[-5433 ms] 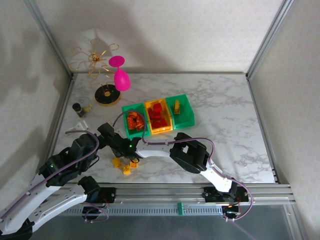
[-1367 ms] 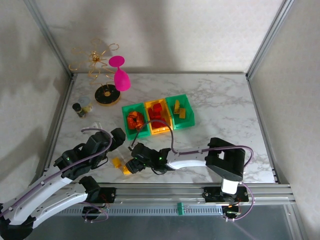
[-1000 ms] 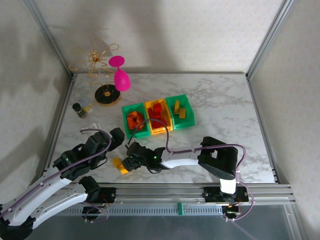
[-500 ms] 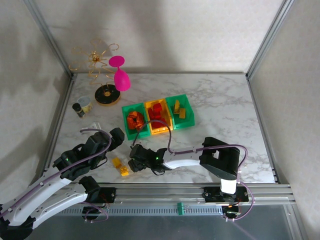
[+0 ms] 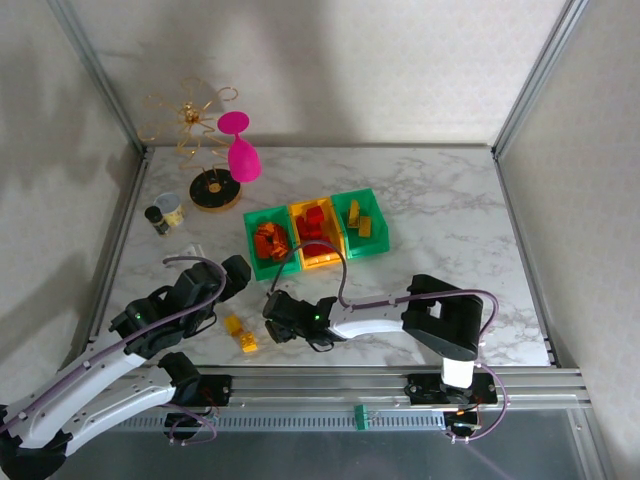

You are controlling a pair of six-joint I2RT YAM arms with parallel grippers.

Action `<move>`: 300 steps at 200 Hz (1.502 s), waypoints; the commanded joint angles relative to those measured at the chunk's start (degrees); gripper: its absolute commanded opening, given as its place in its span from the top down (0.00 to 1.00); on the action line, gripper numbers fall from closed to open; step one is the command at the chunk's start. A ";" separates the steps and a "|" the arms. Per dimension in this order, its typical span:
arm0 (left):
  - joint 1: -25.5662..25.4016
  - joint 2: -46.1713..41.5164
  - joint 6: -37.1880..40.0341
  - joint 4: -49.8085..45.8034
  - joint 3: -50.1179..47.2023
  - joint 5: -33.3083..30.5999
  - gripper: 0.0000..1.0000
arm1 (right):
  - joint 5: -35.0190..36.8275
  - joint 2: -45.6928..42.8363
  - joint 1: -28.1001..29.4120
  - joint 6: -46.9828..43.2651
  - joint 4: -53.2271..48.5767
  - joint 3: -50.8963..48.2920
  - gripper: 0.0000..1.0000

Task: Sort the legos into containers by color
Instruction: Pick up the lego from the bottom-center of the table, then place the lego in the container.

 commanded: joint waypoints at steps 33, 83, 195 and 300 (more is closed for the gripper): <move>0.49 -0.57 -3.01 -1.23 -0.01 0.08 0.00 | 0.66 1.06 -0.23 -0.18 -0.98 1.65 0.56; 0.52 0.73 -0.58 1.78 0.74 2.52 0.00 | 0.49 -6.05 -2.39 0.43 -2.67 -0.81 0.65; 0.23 10.31 6.26 16.20 0.40 13.77 0.00 | 2.91 -18.43 -30.08 -5.85 -13.49 3.01 0.65; -0.13 18.60 7.99 20.75 2.23 12.44 0.00 | 1.69 0.07 -43.59 -12.26 -12.37 18.85 0.55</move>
